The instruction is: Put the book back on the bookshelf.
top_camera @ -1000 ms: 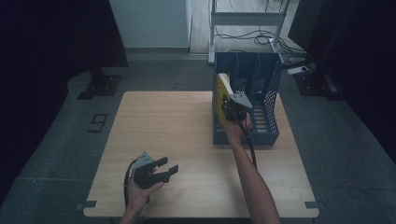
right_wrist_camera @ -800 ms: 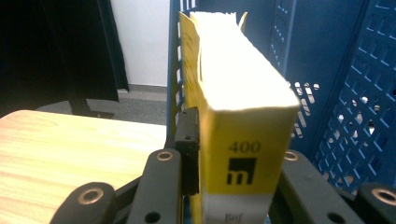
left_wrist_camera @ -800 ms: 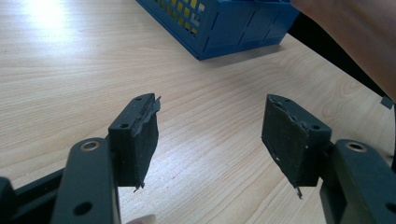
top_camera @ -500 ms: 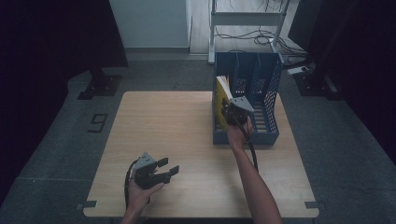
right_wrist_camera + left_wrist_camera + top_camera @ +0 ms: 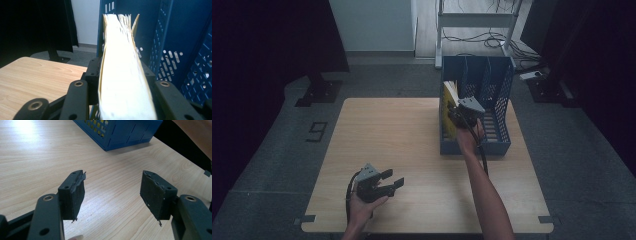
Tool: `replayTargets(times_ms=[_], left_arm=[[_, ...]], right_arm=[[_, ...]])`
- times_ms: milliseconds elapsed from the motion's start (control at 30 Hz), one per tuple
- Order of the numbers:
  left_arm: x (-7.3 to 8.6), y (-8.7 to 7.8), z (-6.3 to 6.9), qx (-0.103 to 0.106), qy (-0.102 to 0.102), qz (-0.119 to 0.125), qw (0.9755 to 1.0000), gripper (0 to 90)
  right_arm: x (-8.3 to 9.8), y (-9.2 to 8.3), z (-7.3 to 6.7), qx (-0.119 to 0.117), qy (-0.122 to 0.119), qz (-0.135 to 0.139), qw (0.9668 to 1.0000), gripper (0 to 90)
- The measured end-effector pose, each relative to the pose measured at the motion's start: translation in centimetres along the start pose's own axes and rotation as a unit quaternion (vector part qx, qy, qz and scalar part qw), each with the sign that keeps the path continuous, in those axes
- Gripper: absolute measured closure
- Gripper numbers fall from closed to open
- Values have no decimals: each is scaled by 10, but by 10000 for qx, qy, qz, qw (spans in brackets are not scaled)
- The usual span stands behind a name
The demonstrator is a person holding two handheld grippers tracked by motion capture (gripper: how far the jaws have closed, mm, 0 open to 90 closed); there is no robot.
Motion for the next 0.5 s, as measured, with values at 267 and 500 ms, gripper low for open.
replayTargets(times_ms=[267, 500], left_arm=[[1, 1, 0, 36, -10, -41, 10000, 357], [2, 3, 1, 67, 5, -102, 9999, 354]], right_arm=[[3, 9, 2, 28, 89, -158, 9998, 650], [2, 9, 2, 113, 24, -224, 9997, 736]])
Point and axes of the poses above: each handheld gripper's, and its own axes: y roughly forward along the jaws, x roughly out of its underside, z roughly to its right, the point moved 2 cm from there along y, roughly forward along the jaws, and after that the axes turned 10 degrees about y, right-handed, at the moved point
